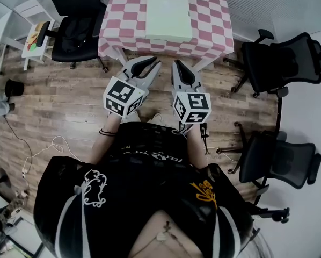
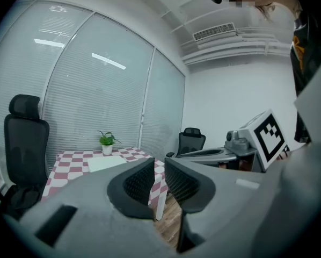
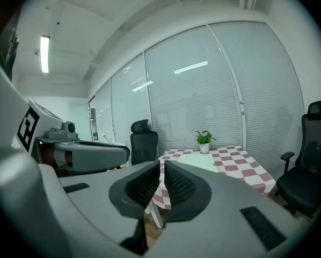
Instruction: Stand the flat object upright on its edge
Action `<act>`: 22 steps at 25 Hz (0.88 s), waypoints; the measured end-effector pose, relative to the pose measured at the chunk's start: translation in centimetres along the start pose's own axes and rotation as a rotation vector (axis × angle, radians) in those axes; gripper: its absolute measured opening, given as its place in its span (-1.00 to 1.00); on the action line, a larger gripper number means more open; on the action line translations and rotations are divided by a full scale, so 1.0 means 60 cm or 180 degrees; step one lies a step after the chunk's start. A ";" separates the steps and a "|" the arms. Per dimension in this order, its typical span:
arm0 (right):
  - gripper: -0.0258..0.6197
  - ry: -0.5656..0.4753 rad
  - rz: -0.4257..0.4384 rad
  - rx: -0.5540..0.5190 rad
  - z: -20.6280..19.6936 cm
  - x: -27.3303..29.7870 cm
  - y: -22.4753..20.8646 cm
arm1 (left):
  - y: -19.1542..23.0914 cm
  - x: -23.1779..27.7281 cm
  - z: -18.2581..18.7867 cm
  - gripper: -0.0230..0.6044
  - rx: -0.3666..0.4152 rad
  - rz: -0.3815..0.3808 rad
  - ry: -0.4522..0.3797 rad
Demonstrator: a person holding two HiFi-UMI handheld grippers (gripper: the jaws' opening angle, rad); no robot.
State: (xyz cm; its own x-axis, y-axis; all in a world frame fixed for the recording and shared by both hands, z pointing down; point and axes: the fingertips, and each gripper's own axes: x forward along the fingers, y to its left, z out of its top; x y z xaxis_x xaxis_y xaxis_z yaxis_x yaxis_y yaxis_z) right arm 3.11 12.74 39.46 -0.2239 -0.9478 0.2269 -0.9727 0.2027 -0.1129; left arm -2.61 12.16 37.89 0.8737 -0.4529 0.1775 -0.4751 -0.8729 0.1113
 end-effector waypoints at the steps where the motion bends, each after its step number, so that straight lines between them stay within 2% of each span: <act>1: -0.83 0.0006 -0.0004 0.0004 -0.001 -0.003 -0.006 | -0.004 0.005 0.000 -0.76 -0.0003 -0.0008 0.0000; 13: -0.83 0.0049 0.0057 0.0010 -0.020 -0.043 -0.073 | -0.062 0.058 -0.011 -0.76 -0.0008 0.0034 0.0000; 22: -0.83 0.0060 0.0119 0.0109 -0.041 -0.056 -0.095 | -0.086 0.062 -0.031 -0.76 0.0048 0.0123 0.0106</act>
State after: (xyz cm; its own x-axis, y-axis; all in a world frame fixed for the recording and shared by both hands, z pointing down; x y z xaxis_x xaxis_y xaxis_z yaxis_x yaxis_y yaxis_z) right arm 9.24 15.41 41.70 -0.2614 -0.9349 0.2400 -0.9611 0.2290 -0.1547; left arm 2.88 15.33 39.81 0.8506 -0.4803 0.2140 -0.5066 -0.8575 0.0892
